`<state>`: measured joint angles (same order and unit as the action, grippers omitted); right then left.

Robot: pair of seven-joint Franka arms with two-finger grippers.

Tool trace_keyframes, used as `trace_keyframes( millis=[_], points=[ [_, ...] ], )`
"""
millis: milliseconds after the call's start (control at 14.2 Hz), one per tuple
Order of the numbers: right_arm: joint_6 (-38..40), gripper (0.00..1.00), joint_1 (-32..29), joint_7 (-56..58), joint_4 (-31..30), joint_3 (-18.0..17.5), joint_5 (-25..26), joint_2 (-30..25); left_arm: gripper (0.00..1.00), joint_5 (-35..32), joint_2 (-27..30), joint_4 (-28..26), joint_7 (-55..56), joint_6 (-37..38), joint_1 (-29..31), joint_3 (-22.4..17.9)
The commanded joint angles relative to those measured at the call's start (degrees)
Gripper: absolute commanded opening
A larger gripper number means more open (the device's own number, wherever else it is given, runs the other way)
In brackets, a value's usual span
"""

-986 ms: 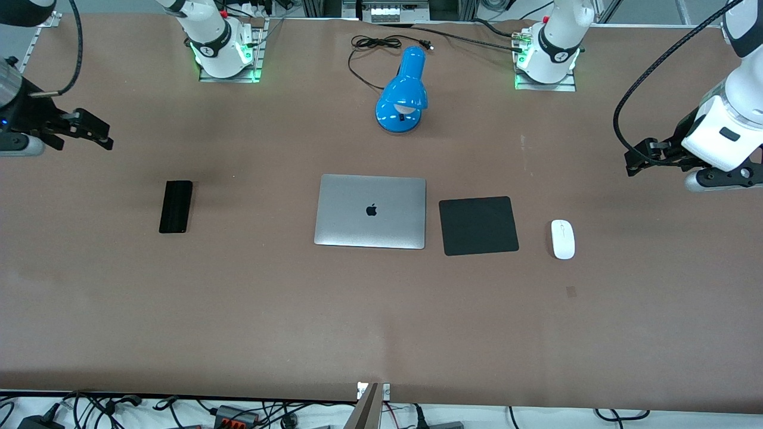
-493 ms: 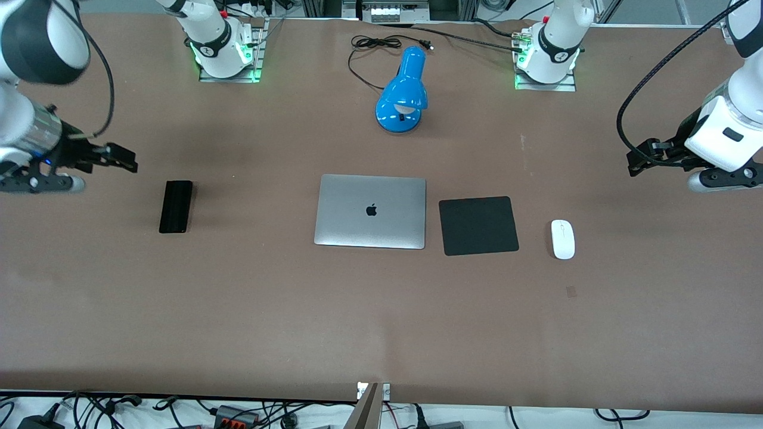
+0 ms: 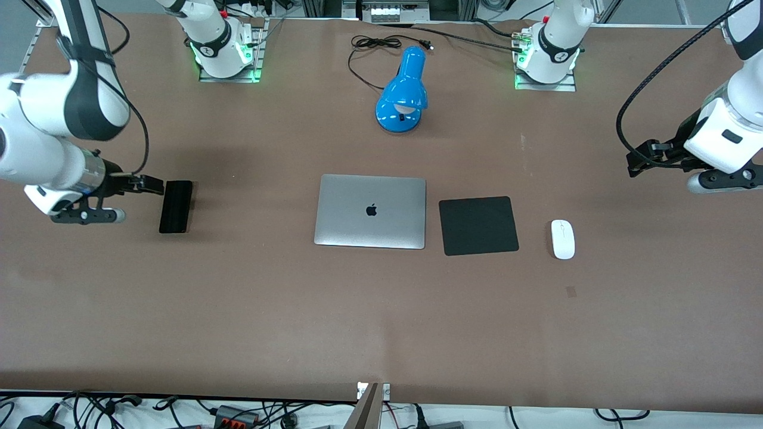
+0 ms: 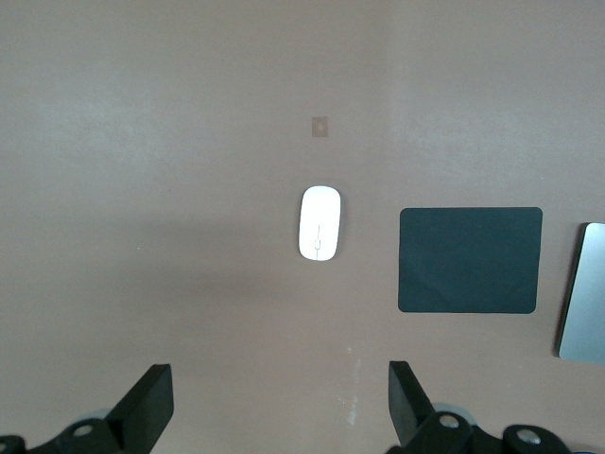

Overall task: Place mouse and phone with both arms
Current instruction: 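Lower the right gripper onto the black phone while the left gripper reaches the mouse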

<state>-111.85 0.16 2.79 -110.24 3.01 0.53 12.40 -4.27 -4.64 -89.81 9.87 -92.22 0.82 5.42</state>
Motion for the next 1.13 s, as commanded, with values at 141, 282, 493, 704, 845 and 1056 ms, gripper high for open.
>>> trace_keyframes(
  millis=[141, 282, 493, 704, 845, 1056],
  points=[
    [-9.3, 1.00, -1.1, 0.0, -6.7, -0.1, 0.8, 1.3, 1.00, 1.2, -6.1, 4.4, -1.2, 0.2, 0.1, -0.1],
    [-14.1, 1.00, -1.1, 0.1, -10.2, -0.1, 0.8, 1.8, 1.00, 1.0, -9.8, 5.9, -1.2, 0.2, 0.1, -0.1],
    [-15.2, 1.00, -1.3, 0.2, -11.0, 0.2, 1.5, 4.6, 1.00, 1.2, -14.6, 6.0, -1.2, -0.5, 0.1, -0.1],
    [-17.9, 1.00, -3.0, 1.1, -11.0, 0.7, 3.3, 7.7, 1.00, 0.9, -19.2, 5.5, -1.3, -7.8, 0.0, -0.1],
    [-19.4, 1.00, -4.4, 3.4, -10.9, 0.7, 3.3, 9.9, 1.00, 0.7, -22.7, 5.6, -1.3, -10.0, 0.0, -0.1],
    [-19.7, 1.00, -3.9, 4.6, -10.5, 0.7, 3.3, 10.7, 1.00, 0.7, -26.2, 5.5, -1.3, -10.4, 0.0, -0.1]
  ],
)
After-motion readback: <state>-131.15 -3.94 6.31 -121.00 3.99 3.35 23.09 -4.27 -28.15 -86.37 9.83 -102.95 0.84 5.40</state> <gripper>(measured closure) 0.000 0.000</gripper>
